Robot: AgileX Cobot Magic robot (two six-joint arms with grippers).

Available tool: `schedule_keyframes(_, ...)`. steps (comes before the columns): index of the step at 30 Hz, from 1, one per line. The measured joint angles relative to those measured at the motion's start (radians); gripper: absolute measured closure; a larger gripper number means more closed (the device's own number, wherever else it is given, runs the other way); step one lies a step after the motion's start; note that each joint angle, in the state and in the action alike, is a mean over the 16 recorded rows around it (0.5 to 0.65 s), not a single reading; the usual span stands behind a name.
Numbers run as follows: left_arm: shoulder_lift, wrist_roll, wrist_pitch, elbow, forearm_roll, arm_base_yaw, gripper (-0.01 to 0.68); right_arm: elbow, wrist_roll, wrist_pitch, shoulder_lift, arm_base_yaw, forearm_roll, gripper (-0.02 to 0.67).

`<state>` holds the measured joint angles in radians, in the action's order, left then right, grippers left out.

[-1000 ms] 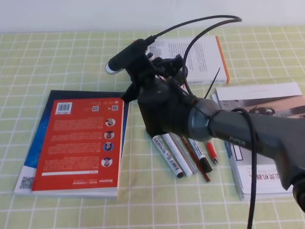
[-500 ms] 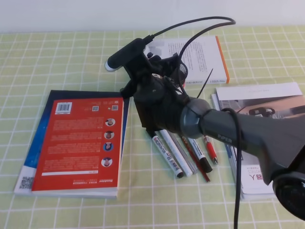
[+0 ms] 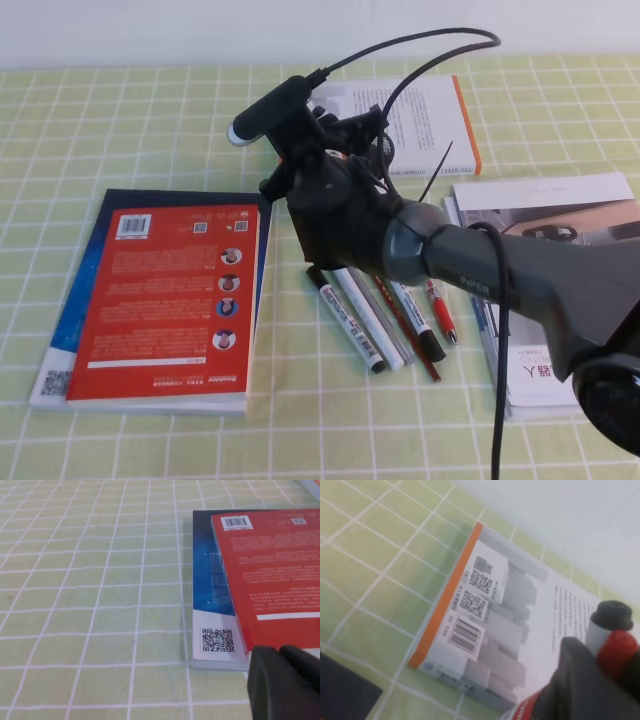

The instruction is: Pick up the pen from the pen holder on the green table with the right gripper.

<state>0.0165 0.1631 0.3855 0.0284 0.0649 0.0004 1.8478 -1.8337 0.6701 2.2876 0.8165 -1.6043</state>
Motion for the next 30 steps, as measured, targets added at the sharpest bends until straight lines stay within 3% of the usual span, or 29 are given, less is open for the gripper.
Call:
schedule_keyframes(9, 0.000, 0.000, 0.000, 0.000, 0.000, 0.000, 0.678, 0.000, -0.014, 0.017, -0.012, -0.001, -0.010, 0.604)
schedule_keyframes(30, 0.000, 0.000, 0.000, 0.000, 0.000, 0.000, 0.678, -0.001, -0.220, 0.026, -0.230, 0.011, -0.138, 0.605)
